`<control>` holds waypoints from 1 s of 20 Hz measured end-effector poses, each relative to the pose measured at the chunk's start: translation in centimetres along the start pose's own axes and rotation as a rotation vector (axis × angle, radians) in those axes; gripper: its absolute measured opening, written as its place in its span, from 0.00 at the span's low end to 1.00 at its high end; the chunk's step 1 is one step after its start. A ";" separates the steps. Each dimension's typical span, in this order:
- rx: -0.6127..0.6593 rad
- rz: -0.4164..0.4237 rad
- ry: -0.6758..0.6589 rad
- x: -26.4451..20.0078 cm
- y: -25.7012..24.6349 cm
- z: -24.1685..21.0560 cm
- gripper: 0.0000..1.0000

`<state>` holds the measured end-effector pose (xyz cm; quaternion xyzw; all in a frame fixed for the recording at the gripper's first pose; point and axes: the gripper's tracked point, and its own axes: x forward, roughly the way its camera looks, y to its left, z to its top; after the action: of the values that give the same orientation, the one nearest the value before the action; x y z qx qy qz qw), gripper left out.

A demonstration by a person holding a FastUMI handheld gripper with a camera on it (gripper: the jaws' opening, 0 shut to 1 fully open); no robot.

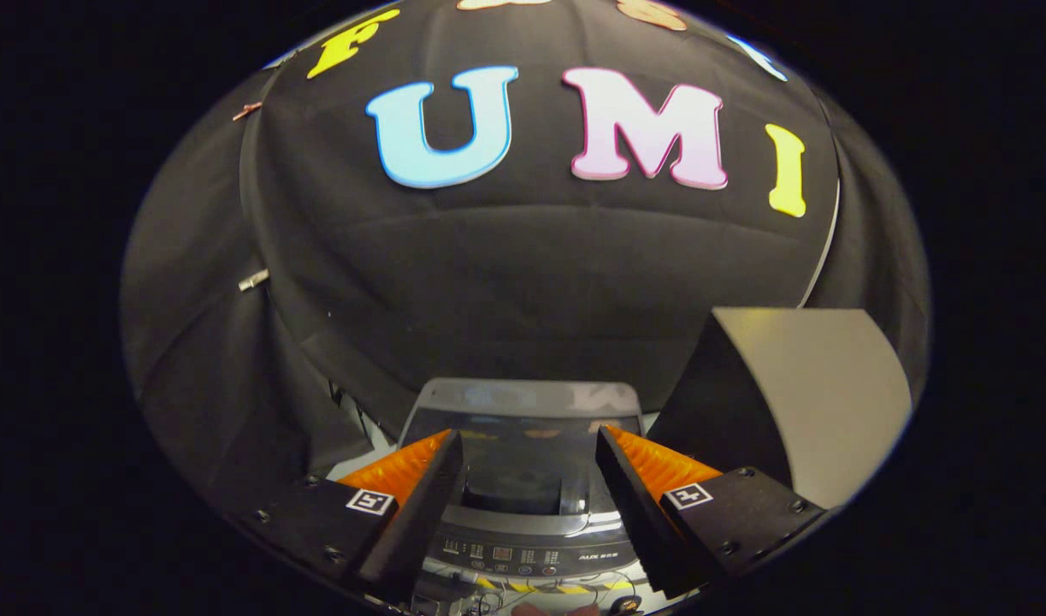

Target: Put the clothes into the washing machine and then close the washing machine lid.

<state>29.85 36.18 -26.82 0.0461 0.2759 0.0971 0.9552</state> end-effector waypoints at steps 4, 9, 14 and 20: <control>-0.043 -0.007 -0.162 -4.0 -1.3 6.7 0.98; -0.032 0.012 -0.325 -11.5 -2.2 12.6 0.98; -0.035 0.039 -0.436 -17.7 -4.0 16.3 0.98; -0.036 0.031 -0.494 -24.2 -9.0 18.7 0.98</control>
<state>21.23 21.62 0.19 0.0555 0.0316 0.1026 0.9927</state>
